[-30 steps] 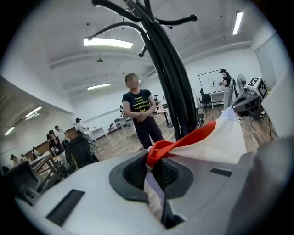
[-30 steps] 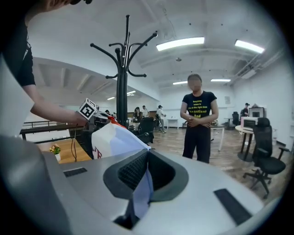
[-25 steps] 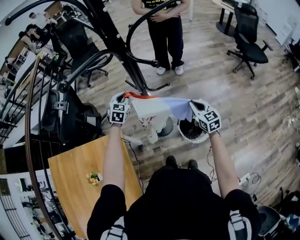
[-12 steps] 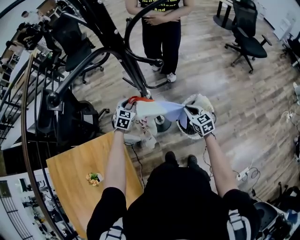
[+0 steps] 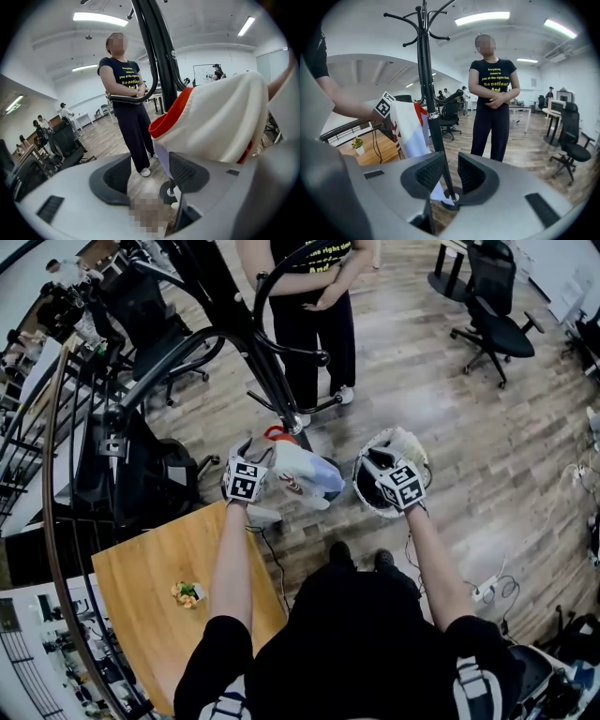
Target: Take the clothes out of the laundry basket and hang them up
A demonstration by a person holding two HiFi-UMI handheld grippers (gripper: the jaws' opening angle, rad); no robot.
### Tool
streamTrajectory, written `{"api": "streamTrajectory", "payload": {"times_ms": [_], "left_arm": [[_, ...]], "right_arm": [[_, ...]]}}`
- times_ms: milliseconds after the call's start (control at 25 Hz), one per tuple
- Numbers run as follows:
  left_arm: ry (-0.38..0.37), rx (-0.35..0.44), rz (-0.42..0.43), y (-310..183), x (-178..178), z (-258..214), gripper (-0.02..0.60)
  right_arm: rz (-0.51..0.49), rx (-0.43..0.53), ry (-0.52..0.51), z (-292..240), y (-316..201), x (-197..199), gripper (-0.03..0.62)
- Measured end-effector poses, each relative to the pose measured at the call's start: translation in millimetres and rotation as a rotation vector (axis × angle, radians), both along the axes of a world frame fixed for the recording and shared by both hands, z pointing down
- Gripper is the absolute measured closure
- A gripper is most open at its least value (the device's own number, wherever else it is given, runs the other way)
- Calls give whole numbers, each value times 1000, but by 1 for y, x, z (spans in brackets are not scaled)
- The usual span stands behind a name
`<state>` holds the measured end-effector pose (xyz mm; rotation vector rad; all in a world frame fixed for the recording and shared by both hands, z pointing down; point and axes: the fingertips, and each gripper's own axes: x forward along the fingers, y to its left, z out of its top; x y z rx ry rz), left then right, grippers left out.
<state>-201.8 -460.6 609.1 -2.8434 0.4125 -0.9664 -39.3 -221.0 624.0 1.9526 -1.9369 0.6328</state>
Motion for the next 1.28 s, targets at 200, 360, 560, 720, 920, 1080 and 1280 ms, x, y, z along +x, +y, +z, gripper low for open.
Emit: {"api": "streamTrajectory", "payload": {"times_ms": [200,360,560,720,920,1080,1280], "left_arm": [[10,-6,-50,-3,-20,0,327],[54,-29,-102,-3,-35,-3,327],[95,-48,-162,2,-53,-5,327],[130,-87,-232,10,-68,-1,328],[191,-114,-310,28,-84,-2,382],[240,-121,-384,53,-94,-5,480],[250,-106,-462,95,-100,-7,523]], "right_arm": [[-2,9,-1,-2,6,-6,492],[1,16,-10,-1,13,-9,493],[0,20,-16,0,22,-12,493],[-1,28,-21,4,28,-11,494],[-29,32,-30,9,43,-11,496],[-81,16,-43,16,66,-8,497],[-101,-5,-39,17,102,17,497]]}}
